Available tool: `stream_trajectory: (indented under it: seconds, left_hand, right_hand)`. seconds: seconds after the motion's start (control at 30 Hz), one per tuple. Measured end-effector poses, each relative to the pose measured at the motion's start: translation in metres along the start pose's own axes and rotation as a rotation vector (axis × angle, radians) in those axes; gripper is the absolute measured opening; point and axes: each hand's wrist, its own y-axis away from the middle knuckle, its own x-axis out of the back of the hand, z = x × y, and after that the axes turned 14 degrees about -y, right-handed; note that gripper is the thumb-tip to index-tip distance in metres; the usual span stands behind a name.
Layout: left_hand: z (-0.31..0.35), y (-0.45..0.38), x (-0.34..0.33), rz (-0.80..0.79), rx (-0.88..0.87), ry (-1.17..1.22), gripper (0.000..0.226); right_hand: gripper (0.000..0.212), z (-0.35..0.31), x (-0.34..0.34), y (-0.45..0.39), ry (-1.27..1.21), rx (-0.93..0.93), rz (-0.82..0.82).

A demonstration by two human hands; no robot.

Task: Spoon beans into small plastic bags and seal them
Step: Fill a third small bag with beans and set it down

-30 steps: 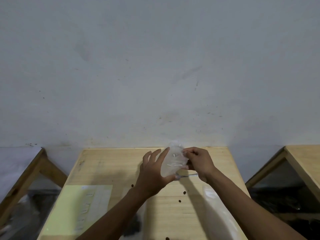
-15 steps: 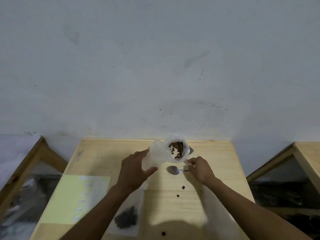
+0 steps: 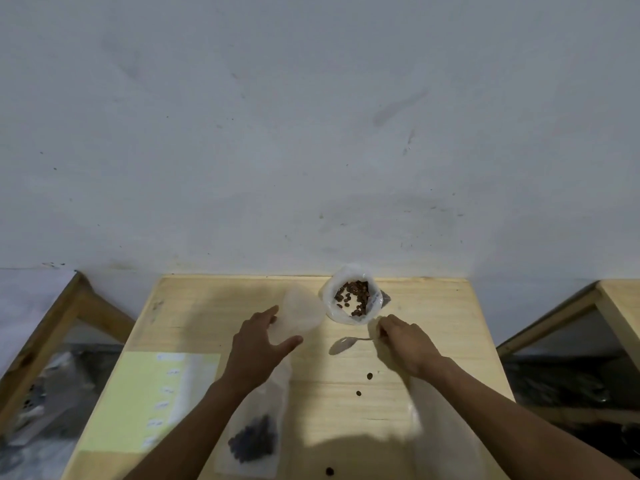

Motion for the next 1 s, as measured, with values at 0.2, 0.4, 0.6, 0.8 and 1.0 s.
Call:
stream_trajectory:
  seconds: [0.2,0.4,0.6,0.8,1.0]
  left_hand:
    - [-0.006,-0.022,-0.007,-0.073,-0.010,0.015,0.061]
    - [0.018,-0.045,-0.018,-0.230,-0.162,0.024,0.070]
    - [0.039,-0.064,-0.037,-0.412,-0.380,-0.031,0.071]
    - [0.043,-0.078,-0.051,-0.459,-0.473,-0.088,0.066]
    - [0.035,-0.075,-0.061,-0.237,-0.724,-0.263,0.070]
  right_hand:
    - [0.018,0.006,0.036,-0.007,-0.373,0.001,0.218]
    - [0.014,-0.004,0.043,-0.016,-0.676,-0.132,0.430]
    - [0.021,-0.008,0.019,-0.023,-1.160,-0.218,0.649]
    - [0.025,-0.005,0.006,-0.014,-0.817,0.004,0.757]
    - [0.029,0.000,-0.005,-0.011,-0.674,-0.023,0.766]
